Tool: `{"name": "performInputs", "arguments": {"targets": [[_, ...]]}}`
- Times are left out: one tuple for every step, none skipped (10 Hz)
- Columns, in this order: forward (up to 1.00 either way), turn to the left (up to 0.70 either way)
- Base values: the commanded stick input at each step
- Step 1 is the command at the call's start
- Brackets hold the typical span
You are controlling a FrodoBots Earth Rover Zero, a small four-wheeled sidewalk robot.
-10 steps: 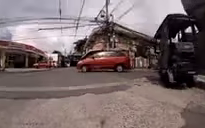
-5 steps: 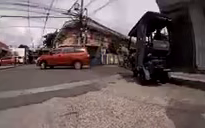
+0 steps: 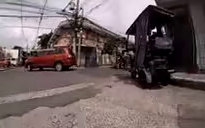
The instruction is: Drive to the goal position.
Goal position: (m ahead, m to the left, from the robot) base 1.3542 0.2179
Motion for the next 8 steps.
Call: {"name": "performInputs", "arguments": {"targets": [[0.70, 0.00], [0.70, 0.00], [0.70, 0.00], [0.70, 0.00], [0.70, 0.00], [0.70, 0.00], [0.70, 0.00], [0.70, 0.00]]}}
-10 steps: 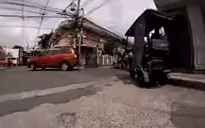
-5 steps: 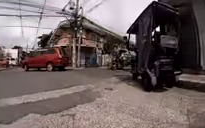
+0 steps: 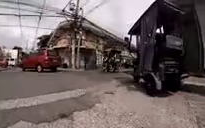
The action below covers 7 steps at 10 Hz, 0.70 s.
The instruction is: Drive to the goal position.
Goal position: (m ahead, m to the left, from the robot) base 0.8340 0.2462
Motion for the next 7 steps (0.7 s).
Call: {"name": "performInputs", "arguments": {"targets": [[0.70, 0.00], [0.70, 0.00], [0.70, 0.00], [0.70, 0.00], [0.70, 0.00], [0.70, 0.00], [0.70, 0.00]]}}
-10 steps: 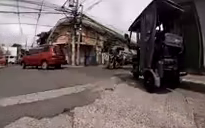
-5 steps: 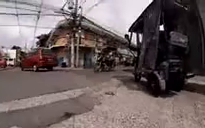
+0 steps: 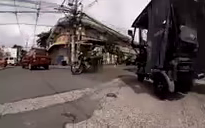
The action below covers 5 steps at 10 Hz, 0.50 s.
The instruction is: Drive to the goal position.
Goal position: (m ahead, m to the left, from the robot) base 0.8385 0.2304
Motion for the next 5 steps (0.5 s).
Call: {"name": "performInputs", "arguments": {"targets": [[0.70, 0.00], [0.70, 0.00], [0.70, 0.00], [0.70, 0.00], [0.70, 0.00]]}}
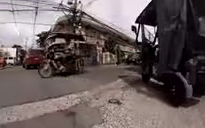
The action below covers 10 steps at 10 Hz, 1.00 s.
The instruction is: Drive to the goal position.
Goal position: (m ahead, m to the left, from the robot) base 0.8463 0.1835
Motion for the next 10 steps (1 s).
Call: {"name": "performInputs", "arguments": {"targets": [[0.70, 0.00], [0.70, 0.00], [0.70, 0.00], [0.70, 0.00], [0.70, 0.00], [0.70, -0.03], [0.70, -0.12], [0.70, -0.21], [0.70, -0.30], [0.62, -0.31]]}}
